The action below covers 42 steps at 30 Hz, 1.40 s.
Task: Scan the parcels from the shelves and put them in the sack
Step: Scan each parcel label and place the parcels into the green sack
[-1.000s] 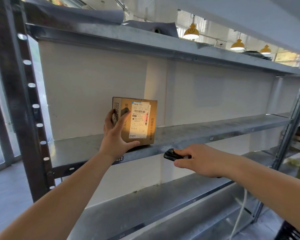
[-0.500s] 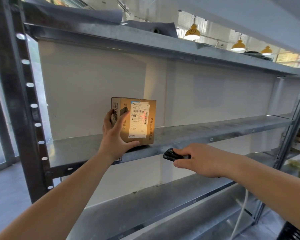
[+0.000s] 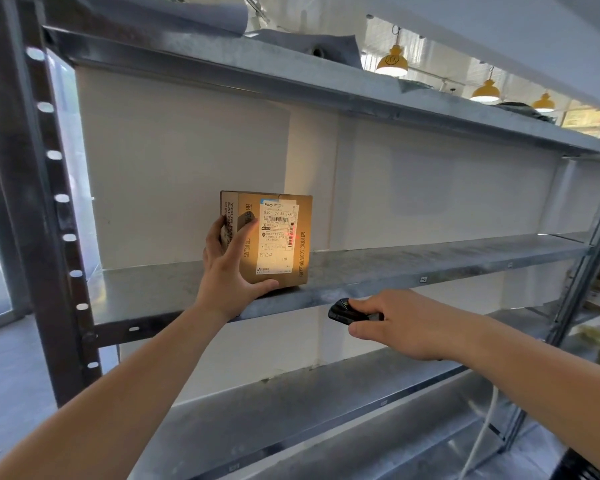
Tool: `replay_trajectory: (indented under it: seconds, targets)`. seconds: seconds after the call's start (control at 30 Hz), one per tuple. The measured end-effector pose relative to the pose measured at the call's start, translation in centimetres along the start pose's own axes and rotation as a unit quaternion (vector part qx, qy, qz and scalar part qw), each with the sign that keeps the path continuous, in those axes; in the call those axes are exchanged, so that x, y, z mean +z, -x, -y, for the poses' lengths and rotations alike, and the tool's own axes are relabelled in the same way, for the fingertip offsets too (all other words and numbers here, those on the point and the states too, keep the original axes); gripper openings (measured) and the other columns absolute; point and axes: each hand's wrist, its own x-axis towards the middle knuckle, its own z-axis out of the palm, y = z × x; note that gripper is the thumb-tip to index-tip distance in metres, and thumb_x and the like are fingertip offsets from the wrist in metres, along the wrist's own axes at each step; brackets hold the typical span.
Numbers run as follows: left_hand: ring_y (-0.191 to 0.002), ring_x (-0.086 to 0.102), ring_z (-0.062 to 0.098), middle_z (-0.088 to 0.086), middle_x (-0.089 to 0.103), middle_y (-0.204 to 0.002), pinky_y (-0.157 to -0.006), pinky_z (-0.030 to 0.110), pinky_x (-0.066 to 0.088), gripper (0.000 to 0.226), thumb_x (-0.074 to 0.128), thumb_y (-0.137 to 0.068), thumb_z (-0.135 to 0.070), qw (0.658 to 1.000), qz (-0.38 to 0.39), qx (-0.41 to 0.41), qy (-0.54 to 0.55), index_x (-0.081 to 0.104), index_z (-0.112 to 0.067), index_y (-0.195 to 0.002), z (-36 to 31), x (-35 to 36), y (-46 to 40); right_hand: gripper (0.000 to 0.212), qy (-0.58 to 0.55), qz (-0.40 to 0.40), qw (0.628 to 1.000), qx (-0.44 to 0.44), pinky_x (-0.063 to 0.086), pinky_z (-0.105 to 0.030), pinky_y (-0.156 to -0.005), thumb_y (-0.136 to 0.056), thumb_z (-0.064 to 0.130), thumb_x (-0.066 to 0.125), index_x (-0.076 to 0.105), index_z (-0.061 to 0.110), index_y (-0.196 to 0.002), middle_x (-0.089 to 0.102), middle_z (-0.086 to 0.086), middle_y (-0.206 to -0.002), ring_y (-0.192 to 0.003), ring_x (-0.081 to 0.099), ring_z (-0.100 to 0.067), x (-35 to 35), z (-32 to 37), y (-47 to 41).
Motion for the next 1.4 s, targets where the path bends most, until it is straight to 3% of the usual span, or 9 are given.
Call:
replay_trajectory:
  seconds: [0.37, 0.57, 0.73, 0.87, 1.03, 1.13, 1.27, 1.4]
  targets:
    - [-0.156, 0.01, 0.031, -0.007, -0.002, -0.169, -0.114, 0.05, 0.033, 0.121, 0.099, -0.063, -0.04, 1.0, -0.003, -0.003, -0.005, 0.021, -0.066, -0.152, 0.1, 0.1, 0.3, 0.054, 0.006, 0.001, 1.0, -0.007, 0.038, -0.017, -0.061, -0.101, 0.059, 0.051, 0.045, 0.044, -0.152, 0.058, 0.019, -0.088, -0.073, 0.06, -0.004, 0.4, 0.0, -0.1]
    - [-0.155, 0.013, 0.029, -0.011, -0.004, -0.167, -0.113, 0.042, 0.032, 0.119, 0.099, -0.061, -0.04, 1.0, -0.006, -0.003, 0.006, 0.024, -0.068, -0.149, -0.1, -0.1, 0.5, 0.057, 0.008, -0.006, 1.0, -0.008, 0.037, -0.017, -0.058, -0.101, 0.06, 0.051, 0.043, 0.043, -0.155, 0.058, 0.021, -0.086, -0.07, 0.059, -0.001, 0.6, -0.2, -0.1]
    - [-0.155, 0.013, 0.029, -0.011, -0.004, -0.167, -0.116, 0.048, 0.036, 0.119, 0.099, -0.062, -0.037, 1.0, -0.005, 0.003, 0.006, 0.025, -0.067, -0.15, -0.2, -0.2, 0.5, 0.058, 0.013, -0.008, 1.0, -0.01, 0.037, -0.017, -0.059, -0.101, 0.06, 0.051, 0.041, 0.043, -0.156, 0.055, 0.021, -0.086, -0.071, 0.059, -0.001, 0.7, -0.2, 0.0]
    - [-0.155, 0.014, 0.03, -0.011, -0.004, -0.167, -0.118, 0.051, 0.035, 0.119, 0.1, -0.061, -0.038, 1.0, -0.011, 0.009, 0.001, 0.026, -0.068, -0.149, -0.2, -0.2, 0.5, 0.059, 0.006, -0.014, 1.0, -0.011, 0.039, -0.014, -0.055, -0.101, 0.06, 0.052, 0.04, 0.041, -0.156, 0.053, 0.024, -0.085, -0.066, 0.057, 0.004, 1.0, -0.5, 0.1]
    - [-0.153, 0.022, 0.028, -0.014, -0.011, -0.166, -0.12, 0.046, 0.035, 0.119, 0.1, -0.058, -0.041, 1.0, 0.0, 0.014, 0.024, 0.027, -0.067, -0.149, -0.6, 0.3, 0.0, 0.054, -0.053, -0.046, 0.997, -0.014, 0.039, -0.007, -0.052, -0.102, 0.056, 0.053, 0.046, 0.039, -0.153, 0.06, 0.015, -0.08, -0.058, 0.054, 0.017, 1.8, -1.5, 0.1]
    - [-0.15, 0.026, 0.022, -0.015, -0.009, -0.167, -0.119, 0.039, 0.033, 0.12, 0.1, -0.058, -0.043, 0.999, 0.016, 0.037, 0.037, 0.027, -0.065, -0.15, -1.8, 1.3, -0.3, 0.047, -0.083, -0.063, 0.995, -0.005, 0.041, -0.008, -0.051, -0.102, 0.055, 0.054, 0.054, 0.038, -0.146, 0.06, 0.012, -0.08, -0.059, 0.055, 0.015, 2.1, -2.3, -0.1]
    - [-0.144, 0.025, 0.01, -0.016, -0.008, -0.167, -0.116, 0.031, 0.03, 0.12, 0.1, -0.059, -0.045, 0.996, 0.048, 0.066, 0.046, 0.025, -0.067, -0.149, -3.9, 3.5, -0.7, 0.058, -0.101, -0.071, 0.992, 0.038, 0.041, -0.01, -0.049, -0.1, 0.055, 0.056, 0.043, 0.039, -0.155, 0.059, 0.017, -0.087, -0.064, 0.061, -0.002, 2.3, -4.3, 0.4]
    - [-0.142, 0.027, 0.007, -0.017, -0.008, -0.166, -0.115, 0.025, 0.027, 0.119, 0.1, -0.059, -0.045, 0.991, 0.077, 0.087, 0.073, 0.023, -0.07, -0.147, -6.7, 7.1, -1.0, 0.059, -0.122, -0.075, 0.986, 0.086, 0.045, -0.015, -0.049, -0.101, 0.049, 0.059, 0.04, 0.038, -0.156, 0.057, 0.018, -0.093, -0.066, 0.061, -0.007, 2.6, -7.7, 1.9]
